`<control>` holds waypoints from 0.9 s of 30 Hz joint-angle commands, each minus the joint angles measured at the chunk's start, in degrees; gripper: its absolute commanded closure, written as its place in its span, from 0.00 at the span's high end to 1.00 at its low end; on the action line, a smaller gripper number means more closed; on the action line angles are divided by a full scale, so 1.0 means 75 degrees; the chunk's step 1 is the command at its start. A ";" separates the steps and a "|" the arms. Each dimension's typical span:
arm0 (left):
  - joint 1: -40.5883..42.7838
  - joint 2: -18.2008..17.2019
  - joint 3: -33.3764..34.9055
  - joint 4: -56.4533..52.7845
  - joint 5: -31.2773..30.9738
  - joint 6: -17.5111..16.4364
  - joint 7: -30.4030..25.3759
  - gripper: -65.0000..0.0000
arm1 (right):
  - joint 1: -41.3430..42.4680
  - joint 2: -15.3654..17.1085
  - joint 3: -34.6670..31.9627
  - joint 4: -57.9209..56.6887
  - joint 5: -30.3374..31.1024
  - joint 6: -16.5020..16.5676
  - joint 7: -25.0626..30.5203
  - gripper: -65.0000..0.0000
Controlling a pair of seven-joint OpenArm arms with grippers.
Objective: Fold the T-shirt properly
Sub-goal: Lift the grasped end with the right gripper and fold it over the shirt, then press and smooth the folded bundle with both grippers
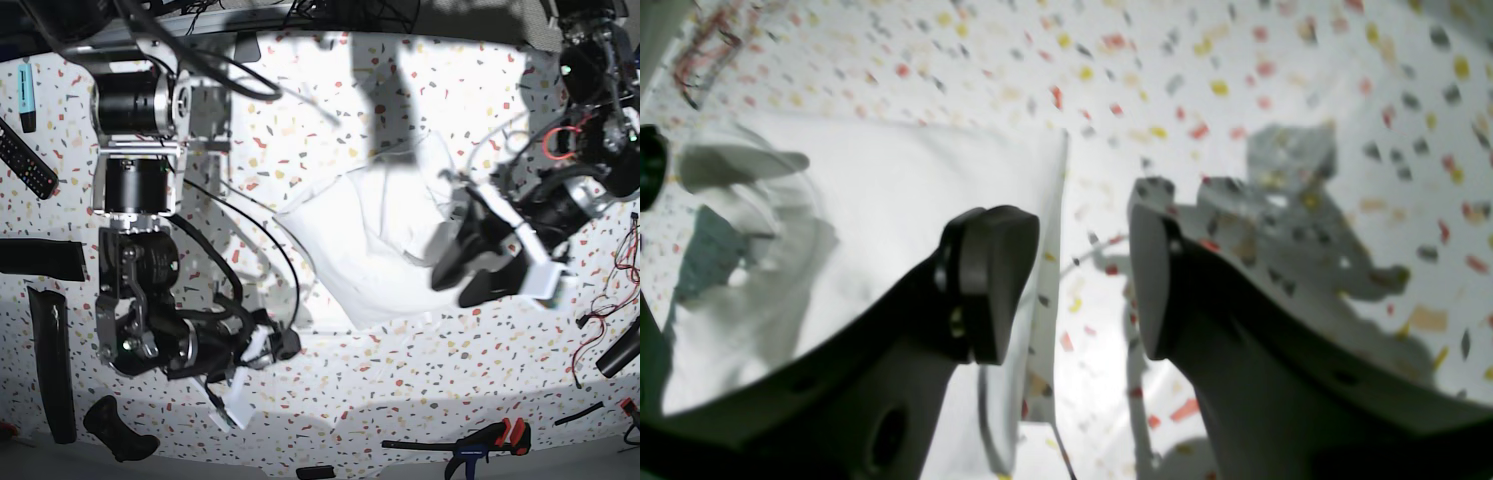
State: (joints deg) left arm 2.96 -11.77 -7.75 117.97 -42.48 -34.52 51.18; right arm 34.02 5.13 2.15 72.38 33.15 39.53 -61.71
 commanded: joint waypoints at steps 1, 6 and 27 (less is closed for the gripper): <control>-0.0140 0.0073 0.0213 0.0117 -0.0143 -0.0032 -0.0213 0.39 | 0.0207 0.0070 -0.0009 0.0119 0.0175 0.0063 0.0163 0.43; -0.0420 0.0670 0.1524 0.0117 0.0694 -0.0032 -0.0382 0.39 | 0.0093 0.0166 -0.0003 0.0119 0.0175 0.0063 0.0119 0.43; -0.0522 0.1282 0.2541 -0.3066 0.3748 0.0889 -0.0437 0.39 | 0.0093 0.2398 0.0020 0.0119 0.0408 0.0063 -0.0073 0.43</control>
State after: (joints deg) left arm -0.05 -2.35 11.31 93.82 -13.50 -27.59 48.66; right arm 32.84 22.65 2.15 72.38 35.38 39.55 -63.07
